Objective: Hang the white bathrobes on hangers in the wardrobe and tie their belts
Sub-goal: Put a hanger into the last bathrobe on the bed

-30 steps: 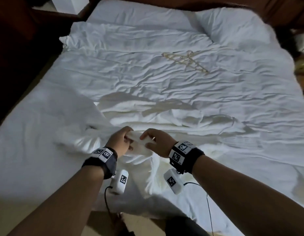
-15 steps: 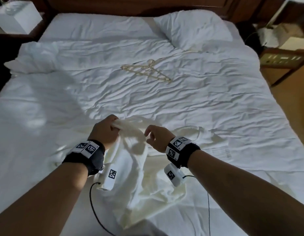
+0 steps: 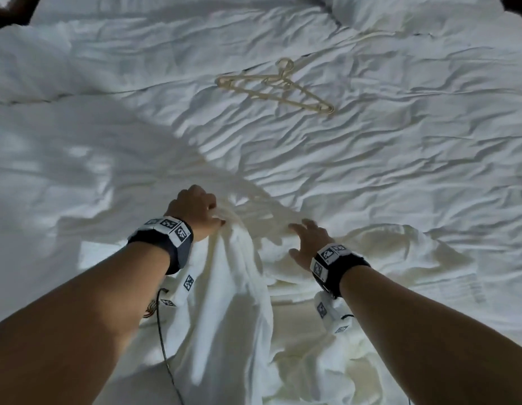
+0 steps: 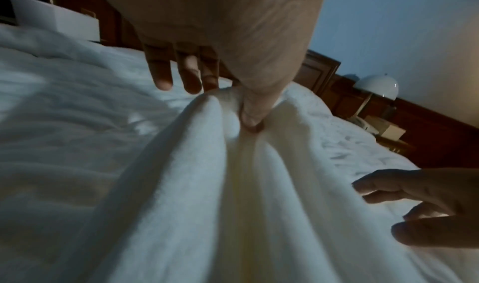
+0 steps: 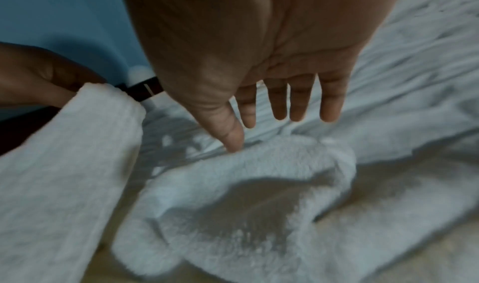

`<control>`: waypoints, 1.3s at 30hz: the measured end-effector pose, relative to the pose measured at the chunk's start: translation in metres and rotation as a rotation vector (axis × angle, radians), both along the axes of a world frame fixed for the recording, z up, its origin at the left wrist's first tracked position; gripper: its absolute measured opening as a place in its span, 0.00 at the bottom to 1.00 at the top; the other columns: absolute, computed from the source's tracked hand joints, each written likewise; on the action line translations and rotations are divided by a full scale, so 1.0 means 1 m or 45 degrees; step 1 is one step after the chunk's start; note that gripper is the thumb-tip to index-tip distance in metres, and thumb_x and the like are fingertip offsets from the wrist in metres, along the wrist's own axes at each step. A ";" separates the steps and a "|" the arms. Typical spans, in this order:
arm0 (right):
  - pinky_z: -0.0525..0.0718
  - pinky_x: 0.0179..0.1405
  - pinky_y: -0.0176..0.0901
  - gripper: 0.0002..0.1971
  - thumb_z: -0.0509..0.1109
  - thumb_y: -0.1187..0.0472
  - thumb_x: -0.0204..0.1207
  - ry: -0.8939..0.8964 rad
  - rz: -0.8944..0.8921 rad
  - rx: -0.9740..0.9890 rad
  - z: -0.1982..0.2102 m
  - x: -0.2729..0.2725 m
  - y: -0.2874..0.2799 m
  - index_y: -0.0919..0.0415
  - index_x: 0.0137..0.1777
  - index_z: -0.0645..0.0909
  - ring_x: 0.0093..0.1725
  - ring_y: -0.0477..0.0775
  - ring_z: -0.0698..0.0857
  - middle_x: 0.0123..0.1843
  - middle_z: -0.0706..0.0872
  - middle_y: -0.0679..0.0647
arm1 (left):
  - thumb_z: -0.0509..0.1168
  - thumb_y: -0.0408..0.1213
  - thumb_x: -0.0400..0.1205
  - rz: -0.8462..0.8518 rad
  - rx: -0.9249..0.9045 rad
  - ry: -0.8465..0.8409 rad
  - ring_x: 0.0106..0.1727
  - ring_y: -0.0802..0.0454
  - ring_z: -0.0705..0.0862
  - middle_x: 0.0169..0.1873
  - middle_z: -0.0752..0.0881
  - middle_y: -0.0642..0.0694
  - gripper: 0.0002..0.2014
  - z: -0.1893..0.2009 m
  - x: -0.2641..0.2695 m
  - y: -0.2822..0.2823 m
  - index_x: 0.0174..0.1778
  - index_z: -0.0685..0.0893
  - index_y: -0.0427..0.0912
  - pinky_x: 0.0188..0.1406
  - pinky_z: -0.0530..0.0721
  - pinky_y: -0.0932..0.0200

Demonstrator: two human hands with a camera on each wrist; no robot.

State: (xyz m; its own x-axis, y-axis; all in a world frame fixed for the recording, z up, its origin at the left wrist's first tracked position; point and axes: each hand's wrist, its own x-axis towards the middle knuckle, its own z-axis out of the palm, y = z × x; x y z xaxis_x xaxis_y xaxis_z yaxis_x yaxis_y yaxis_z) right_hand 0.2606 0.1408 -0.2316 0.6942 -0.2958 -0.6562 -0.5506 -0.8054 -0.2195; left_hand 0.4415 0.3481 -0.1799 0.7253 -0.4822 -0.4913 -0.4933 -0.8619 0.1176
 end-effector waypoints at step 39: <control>0.72 0.71 0.57 0.46 0.73 0.26 0.58 -0.278 0.098 -0.309 -0.081 0.212 -0.153 0.42 0.75 0.64 0.69 0.57 0.76 0.71 0.67 0.53 | 0.84 0.41 0.63 0.054 0.272 0.375 0.79 0.20 0.33 0.74 0.14 0.50 0.69 -0.162 0.148 -0.138 0.73 0.29 0.79 0.71 0.54 0.15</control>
